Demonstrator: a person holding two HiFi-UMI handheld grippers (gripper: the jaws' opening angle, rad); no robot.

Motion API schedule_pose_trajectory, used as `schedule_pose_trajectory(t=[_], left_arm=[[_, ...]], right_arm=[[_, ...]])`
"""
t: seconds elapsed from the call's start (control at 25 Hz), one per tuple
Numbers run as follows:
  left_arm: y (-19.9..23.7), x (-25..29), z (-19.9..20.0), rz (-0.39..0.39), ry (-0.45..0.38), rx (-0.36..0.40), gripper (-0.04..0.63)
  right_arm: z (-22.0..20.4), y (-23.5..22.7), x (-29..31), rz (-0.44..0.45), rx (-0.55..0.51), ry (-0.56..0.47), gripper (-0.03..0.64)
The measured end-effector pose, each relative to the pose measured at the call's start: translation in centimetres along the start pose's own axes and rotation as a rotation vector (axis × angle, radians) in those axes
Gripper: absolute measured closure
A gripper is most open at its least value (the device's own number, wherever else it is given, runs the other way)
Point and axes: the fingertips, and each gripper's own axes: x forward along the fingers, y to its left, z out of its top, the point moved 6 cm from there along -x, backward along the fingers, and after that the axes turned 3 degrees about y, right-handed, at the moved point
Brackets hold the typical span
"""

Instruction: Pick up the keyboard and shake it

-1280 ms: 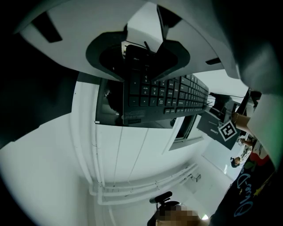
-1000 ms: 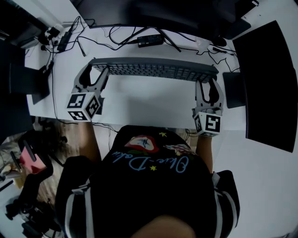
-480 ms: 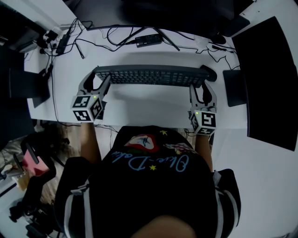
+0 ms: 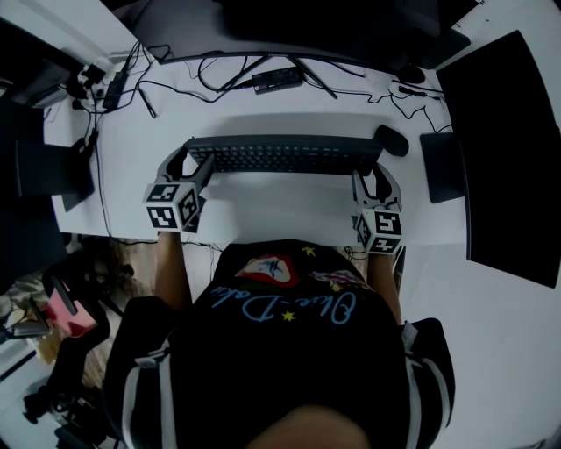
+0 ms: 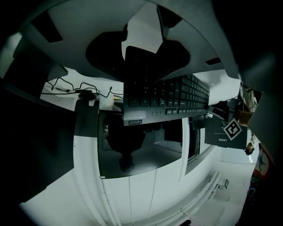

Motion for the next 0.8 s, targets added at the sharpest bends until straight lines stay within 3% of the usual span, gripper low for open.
schedule_pose_trajectory(t=[0.8], left_arm=[[1.3, 5.4, -0.2, -0.018, 0.082, 0.011, 0.328]], right_arm=[[-4.2, -1.4, 3.9, 0.093, 0.167, 0.200, 0.446]])
